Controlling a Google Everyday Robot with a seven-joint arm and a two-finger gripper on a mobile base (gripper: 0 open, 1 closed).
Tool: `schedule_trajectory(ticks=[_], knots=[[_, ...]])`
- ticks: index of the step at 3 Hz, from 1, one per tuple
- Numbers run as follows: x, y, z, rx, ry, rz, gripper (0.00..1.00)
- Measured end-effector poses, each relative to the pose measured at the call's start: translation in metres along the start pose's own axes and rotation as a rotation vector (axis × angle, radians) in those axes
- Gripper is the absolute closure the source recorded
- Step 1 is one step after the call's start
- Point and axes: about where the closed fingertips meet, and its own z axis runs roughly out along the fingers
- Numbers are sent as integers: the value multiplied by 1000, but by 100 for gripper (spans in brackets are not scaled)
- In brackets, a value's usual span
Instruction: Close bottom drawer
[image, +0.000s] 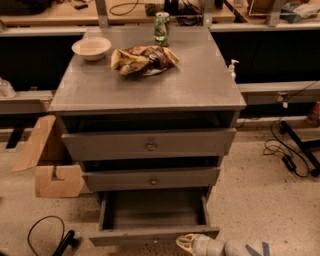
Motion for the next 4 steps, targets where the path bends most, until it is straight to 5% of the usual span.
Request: schedule_trajectory(ticks=[4], knots=[[-19,-34,33,-23,-66,-28,100]])
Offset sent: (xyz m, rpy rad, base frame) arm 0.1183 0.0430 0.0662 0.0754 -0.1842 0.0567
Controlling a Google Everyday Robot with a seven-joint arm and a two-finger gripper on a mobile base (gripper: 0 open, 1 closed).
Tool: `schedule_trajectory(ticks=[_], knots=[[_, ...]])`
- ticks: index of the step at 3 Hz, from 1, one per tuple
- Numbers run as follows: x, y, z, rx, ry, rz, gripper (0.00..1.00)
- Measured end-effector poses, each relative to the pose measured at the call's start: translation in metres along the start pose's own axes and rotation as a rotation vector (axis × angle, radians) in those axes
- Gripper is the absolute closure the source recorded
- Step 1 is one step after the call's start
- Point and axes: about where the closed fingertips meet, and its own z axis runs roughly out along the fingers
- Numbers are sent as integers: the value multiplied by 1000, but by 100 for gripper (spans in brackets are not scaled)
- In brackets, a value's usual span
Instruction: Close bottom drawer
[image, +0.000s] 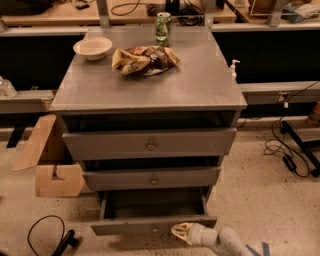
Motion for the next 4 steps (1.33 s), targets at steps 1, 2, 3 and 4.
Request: schedule_trajectory(ticks=[1,2,3,4], knots=[[0,2,-1,0,0,0,100],[0,-13,3,4,0,-4,100],[0,-17,3,7,-1,-7,100],[0,-42,9,14,-5,-14,100]])
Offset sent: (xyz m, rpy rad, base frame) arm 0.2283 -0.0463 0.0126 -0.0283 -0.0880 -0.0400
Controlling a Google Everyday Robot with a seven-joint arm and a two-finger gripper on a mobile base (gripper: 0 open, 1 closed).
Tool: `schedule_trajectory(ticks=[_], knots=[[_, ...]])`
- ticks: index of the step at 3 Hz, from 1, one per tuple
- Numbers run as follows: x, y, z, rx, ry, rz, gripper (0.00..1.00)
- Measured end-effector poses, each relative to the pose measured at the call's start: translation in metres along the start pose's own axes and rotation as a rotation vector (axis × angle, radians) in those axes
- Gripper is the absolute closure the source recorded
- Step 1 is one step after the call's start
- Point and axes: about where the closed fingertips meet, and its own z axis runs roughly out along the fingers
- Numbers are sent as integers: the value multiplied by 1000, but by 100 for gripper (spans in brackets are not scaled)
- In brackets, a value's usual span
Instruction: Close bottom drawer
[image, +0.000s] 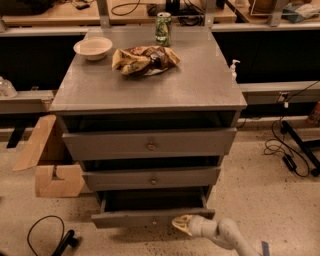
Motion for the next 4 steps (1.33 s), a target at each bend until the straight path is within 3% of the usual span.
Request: schedule_trajectory(ticks=[1,2,3,4], knots=[[0,0,-1,2,-1,0,100],[0,-22,4,14,-5,-5,100],[0,-20,3,14,-5,-4,100],[0,-47,8,33,-11,-6,100]])
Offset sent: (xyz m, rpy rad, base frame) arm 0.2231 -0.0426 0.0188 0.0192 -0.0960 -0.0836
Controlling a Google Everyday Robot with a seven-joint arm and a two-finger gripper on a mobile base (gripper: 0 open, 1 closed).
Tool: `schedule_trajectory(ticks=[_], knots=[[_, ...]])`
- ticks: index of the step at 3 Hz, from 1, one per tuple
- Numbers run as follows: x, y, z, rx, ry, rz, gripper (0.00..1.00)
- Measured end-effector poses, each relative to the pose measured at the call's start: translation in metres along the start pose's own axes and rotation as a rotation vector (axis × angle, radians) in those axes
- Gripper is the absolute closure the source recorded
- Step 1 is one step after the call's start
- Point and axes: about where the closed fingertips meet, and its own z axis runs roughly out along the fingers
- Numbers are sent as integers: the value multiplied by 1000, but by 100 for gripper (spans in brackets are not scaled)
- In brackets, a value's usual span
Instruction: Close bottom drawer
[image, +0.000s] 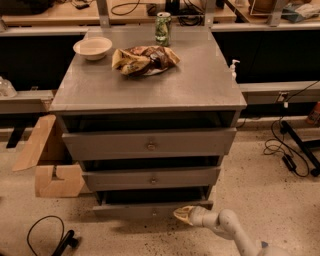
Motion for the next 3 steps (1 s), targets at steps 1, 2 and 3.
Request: schedule_trajectory(ticks=[1,2,3], knots=[[0,-3,0,4,-1,0,100],[1,-33,5,34,-11,4,100],[1,-31,5,34,-11,4,100]])
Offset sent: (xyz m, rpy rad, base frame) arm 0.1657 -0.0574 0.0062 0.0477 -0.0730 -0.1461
